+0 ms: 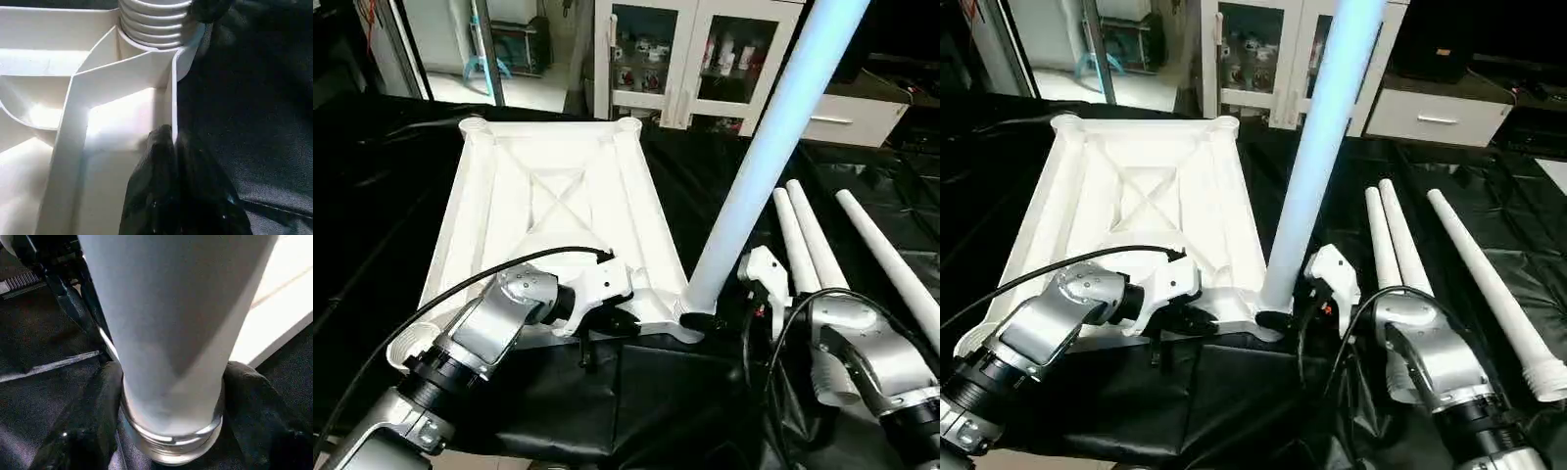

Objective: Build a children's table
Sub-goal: Rotate leg to tighten

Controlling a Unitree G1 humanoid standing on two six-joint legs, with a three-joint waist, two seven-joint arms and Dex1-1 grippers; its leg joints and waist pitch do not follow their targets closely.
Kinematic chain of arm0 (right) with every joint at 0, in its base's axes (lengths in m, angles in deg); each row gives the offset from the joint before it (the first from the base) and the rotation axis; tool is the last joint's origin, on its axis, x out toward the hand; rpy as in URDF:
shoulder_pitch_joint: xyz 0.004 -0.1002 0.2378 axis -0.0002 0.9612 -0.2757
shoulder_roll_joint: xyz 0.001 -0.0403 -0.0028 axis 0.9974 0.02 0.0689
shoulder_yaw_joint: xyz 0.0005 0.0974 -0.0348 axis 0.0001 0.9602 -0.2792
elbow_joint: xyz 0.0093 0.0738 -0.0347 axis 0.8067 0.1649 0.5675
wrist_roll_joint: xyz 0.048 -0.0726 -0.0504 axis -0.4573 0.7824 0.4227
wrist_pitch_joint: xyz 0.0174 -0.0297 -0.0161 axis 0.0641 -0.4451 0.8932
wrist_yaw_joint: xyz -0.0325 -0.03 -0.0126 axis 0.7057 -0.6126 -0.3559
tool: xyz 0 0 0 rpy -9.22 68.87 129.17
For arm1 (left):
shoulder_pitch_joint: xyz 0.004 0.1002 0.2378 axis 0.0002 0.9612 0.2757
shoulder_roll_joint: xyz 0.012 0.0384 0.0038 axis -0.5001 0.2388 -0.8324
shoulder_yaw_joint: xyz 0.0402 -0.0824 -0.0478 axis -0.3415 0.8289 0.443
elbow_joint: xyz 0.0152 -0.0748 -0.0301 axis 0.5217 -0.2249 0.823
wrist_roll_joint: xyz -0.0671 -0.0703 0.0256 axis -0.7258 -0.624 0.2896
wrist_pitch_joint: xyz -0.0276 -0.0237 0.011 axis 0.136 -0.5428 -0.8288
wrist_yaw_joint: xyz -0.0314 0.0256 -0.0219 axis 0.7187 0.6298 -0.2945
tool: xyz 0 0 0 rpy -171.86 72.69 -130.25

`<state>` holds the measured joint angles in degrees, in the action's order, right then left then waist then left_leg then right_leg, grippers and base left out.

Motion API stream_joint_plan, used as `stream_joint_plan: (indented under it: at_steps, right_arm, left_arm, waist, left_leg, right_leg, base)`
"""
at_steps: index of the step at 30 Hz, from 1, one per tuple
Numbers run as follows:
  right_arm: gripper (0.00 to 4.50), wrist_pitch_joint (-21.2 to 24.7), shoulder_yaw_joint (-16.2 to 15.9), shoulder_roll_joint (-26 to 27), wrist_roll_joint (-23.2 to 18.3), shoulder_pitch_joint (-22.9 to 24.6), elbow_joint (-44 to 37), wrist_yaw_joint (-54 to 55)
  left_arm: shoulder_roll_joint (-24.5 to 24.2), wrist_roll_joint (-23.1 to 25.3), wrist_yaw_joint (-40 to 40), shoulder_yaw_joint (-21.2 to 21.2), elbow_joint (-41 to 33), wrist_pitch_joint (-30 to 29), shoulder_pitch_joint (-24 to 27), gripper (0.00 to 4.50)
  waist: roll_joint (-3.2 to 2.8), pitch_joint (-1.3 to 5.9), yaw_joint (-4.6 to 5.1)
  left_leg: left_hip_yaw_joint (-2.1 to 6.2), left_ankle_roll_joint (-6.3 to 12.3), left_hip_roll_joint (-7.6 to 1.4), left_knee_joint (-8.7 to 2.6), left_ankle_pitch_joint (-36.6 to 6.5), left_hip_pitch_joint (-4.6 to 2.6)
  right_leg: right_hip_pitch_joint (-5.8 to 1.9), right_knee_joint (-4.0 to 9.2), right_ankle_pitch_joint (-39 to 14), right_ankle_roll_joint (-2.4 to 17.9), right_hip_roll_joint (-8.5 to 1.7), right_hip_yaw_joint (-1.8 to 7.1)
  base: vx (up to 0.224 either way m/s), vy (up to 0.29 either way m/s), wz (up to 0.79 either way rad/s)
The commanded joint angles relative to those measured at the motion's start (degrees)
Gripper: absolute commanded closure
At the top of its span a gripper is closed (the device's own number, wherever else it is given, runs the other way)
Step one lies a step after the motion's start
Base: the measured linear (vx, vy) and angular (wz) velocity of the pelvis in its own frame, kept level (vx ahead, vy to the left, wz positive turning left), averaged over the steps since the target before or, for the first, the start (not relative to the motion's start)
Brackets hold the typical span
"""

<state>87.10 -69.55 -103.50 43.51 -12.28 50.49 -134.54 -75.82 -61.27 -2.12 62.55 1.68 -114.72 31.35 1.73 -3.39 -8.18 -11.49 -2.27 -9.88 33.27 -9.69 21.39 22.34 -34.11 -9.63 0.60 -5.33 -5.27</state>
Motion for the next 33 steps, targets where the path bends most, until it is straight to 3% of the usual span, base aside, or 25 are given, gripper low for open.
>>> stream_joint_plan:
  at_steps: [1, 10, 14, 17, 20, 21, 23, 24, 25, 26, 27, 28, 30, 31, 32, 33]
  right_arm:
    - [1.69, -0.4, 0.4, 0.2, 0.6, -0.3, 0.0, -0.1]
    - [1.80, -0.6, 2.9, 5.2, 1.4, 1.6, 2.3, 8.9]
    - [1.81, 0.6, 3.9, 9.8, 2.3, 1.7, 3.3, 16.6]
    - [1.81, 2.0, 3.9, 14.1, 4.9, 1.7, 3.3, 24.0]
    - [1.81, 3.2, 3.4, 20.8, 9.6, 0.6, 5.2, 37.2]
    - [1.81, 3.3, 3.5, 21.4, 10.0, 0.4, 5.6, 38.4]
    - [1.82, 4.2, 3.7, 24.3, 10.9, -1.1, 7.0, 43.1]
    - [1.82, 5.0, 4.2, 25.8, 11.6, -1.9, 7.8, 46.1]
    - [1.82, 5.2, 4.3, 26.0, 11.8, -2.1, 8.0, 46.7]
    - [1.82, 6.7, 5.7, 27.9, 14.8, -3.8, 10.1, 54.9]
    - [1.82, 7.1, 6.0, 28.3, 15.9, -4.2, 10.6, 57.4]
    - [1.82, 8.1, 6.7, 29.0, 17.3, -5.0, 11.5, 60.7]
    - [1.83, 8.5, 7.1, 29.3, 17.6, -5.4, 11.9, 61.8]
    - [1.83, 8.5, 7.3, 29.5, 17.6, -5.5, 12.0, 62.1]
    - [1.83, 7.9, 7.8, 29.8, 17.0, -5.8, 12.3, 62.0]
    - [1.83, 7.8, 7.9, 29.9, 16.8, -5.8, 12.4, 61.9]
  left_arm:
    - [0.5, -0.9, -1.3, -1.3, -2.1, -0.3, 0.6, 4.50]
    - [2.8, -0.3, 2.4, 0.0, 0.7, -1.3, -0.4, 4.50]
    - [5.6, 0.6, 6.4, 0.9, 3.3, -1.8, -2.3, 4.50]
    - [7.5, 1.0, 9.0, 1.6, 4.8, -2.0, -3.5, 4.50]
    - [8.7, 1.7, 11.6, 2.5, 7.4, -1.5, -4.6, 4.50]
    - [8.8, 1.8, 11.8, 2.6, 7.7, -1.4, -4.7, 4.50]
    - [9.3, 2.1, 13.4, 3.0, 8.9, -1.6, -5.3, 4.50]
    - [9.6, 2.3, 14.3, 3.3, 9.5, -1.6, -5.7, 4.50]
    - [9.7, 2.3, 14.5, 3.4, 9.7, -1.6, -5.8, 4.50]
    - [10.3, 2.7, 16.3, 4.2, 11.0, -1.3, -6.5, 4.50]
    - [10.4, 2.8, 16.6, 4.3, 11.3, -1.2, -6.6, 4.50]
    - [10.7, 2.9, 17.0, 4.7, 12.0, -0.7, -6.9, 4.50]
    - [10.9, 3.0, 17.0, 4.8, 12.4, -0.4, -7.0, 4.50]
    - [10.9, 2.9, 17.0, 4.9, 12.5, -0.3, -7.1, 4.50]
    - [10.8, 2.7, 16.9, 5.1, 12.5, 0.0, -6.9, 4.50]
    - [10.7, 2.7, 16.9, 5.1, 12.4, 0.0, -6.8, 4.50]
  waist:
    - [-0.35, 3.78, 0.28]
    - [-0.59, 3.45, 0.67]
    - [-0.42, 3.22, 1.36]
    - [-0.16, 3.18, 2.32]
    - [-0.71, 2.98, 3.23]
    - [-0.70, 2.93, 3.56]
    - [-1.24, 3.00, 4.14]
    - [-1.63, 2.86, 4.32]
    - [-1.61, 2.82, 4.54]
    - [-1.12, 2.71, 5.01]
    - [-1.42, 2.66, 5.10]
    - [-0.89, 2.51, 5.55]
    - [-1.38, 2.26, 5.58]
    - [-1.19, 2.10, 5.72]
    - [-1.47, 2.03, 5.63]
    - [-2.07, 1.97, 5.23]
  left_leg:
    - [2.15, -0.53, -4.06, -4.22, -17.5, -1.52]
    - [2.45, -2.21, -3.99, -4.50, -22.5, -1.97]
    - [2.81, -2.81, -3.81, -4.47, -25.0, -2.15]
    - [3.36, -3.23, -3.69, -4.52, -26.3, -1.82]
    - [3.80, -4.49, -3.53, -4.70, -28.8, -2.08]
    - [3.99, -4.73, -3.53, -4.81, -29.8, -1.88]
    - [4.77, -5.37, -3.81, -5.28, -33.3, -1.64]
    - [5.01, -5.86, -3.85, -5.54, -35.3, -1.81]
    - [5.12, -6.09, -3.82, -5.64, -36.4, -1.82]
    - [5.21, -6.50, -3.82, -5.80, -37.5, -1.86]
    - [5.17, -6.74, -3.70, -5.79, -38.1, -2.09]
    - [5.07, -6.82, -3.69, -5.66, -39.6, -2.49]
    - [4.89, -6.69, -3.60, -5.54, -41.8, -3.23]
    - [4.91, -6.53, -3.70, -5.73, -43.0, -3.25]
    - [4.78, -6.76, -4.09, -6.67, -44.5, -2.59]
    - [4.17, -7.37, -4.67, -8.68, -47.0, -1.47]
  right_leg:
    - [-1.96, 4.36, -17.7, 10.2, -4.56, 3.30]
    - [-1.71, 5.03, -23.0, 9.2, -4.65, 3.20]
    - [-1.40, 6.02, -29.9, 6.9, -4.92, 2.83]
    - [-1.54, 6.56, -34.2, 4.8, -5.15, 2.33]
    - [-1.08, 7.05, -36.0, 3.9, -4.92, 1.81]
    - [-1.28, 7.09, -36.5, 3.6, -4.94, 1.61]
    - [-2.09, 7.19, -34.9, 3.0, -4.92, 0.81]
    - [-1.91, 7.17, -33.6, 3.4, -4.83, 0.63]
    - [-1.98, 7.14, -33.2, 3.5, -4.73, 0.47]
    - [-2.00, 7.11, -33.2, 3.4, -4.65, 0.22]
    - [-1.80, 7.13, -33.4, 3.5, -4.62, 0.19]
    - [-1.48, 7.49, -34.8, 3.1, -4.62, -0.04]
    - [-1.04, 8.04, -36.9, 2.0, -4.44, -0.50]
    - [-1.18, 8.03, -37.7, 1.3, -4.29, -0.90]
    - [-1.79, 7.04, -36.4, 1.2, -3.84, -0.76]
    - [-2.56, 4.49, -32.5, 2.3, -2.77, -0.25]
  base:
    - [0.000, 0.000, 0.00]
    - [0.000, 0.000, 0.00]
    - [0.000, 0.000, 0.00]
    - [0.000, 0.000, 0.00]
    - [0.000, 0.000, 0.00]
    - [0.000, 0.000, 0.00]
    - [0.000, 0.000, 0.00]
    - [0.000, 0.000, 0.00]
    - [0.000, 0.000, 0.00]
    - [0.000, 0.000, 0.00]
    - [0.000, 0.000, 0.00]
    - [0.000, 0.000, 0.00]
    - [0.000, 0.000, 0.00]
    - [0.000, 0.000, 0.00]
    - [0.000, 0.000, 0.00]
    - [0.000, 0.000, 0.00]
